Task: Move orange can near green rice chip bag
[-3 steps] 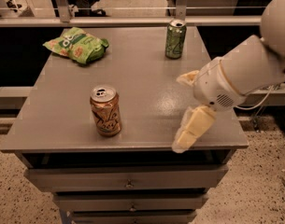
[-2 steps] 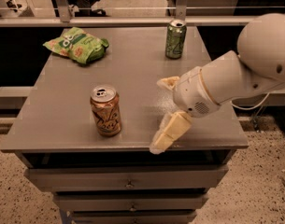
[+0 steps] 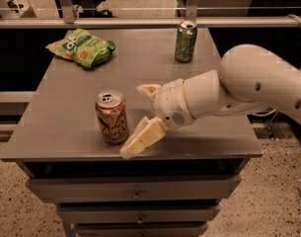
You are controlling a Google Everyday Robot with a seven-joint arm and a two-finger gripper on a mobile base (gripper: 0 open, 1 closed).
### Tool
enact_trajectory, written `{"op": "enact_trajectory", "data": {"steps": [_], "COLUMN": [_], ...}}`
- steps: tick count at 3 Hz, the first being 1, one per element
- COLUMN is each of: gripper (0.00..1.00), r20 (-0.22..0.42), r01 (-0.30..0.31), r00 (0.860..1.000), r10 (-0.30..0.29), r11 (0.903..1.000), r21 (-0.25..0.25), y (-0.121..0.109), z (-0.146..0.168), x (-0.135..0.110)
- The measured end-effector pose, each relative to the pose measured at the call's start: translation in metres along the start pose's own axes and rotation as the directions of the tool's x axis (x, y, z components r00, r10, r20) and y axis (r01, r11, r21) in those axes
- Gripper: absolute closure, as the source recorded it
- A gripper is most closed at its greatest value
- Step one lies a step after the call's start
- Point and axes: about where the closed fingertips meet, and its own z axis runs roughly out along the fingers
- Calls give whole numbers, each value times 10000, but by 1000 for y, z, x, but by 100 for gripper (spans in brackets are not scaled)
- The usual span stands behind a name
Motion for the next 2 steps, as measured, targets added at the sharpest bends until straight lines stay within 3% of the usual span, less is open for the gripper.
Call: {"op": "enact_trajectory", "data": {"steps": [1,2], "gripper": [0,18], "r20": [870,1519], "r01": [-274,-386], "r00": [9958,9875], "r10": [288,431], "r11": [9995,9987], "r21": [-173,-325], "y": [4,8], "z": [25,43], "x": [-15,-29]}}
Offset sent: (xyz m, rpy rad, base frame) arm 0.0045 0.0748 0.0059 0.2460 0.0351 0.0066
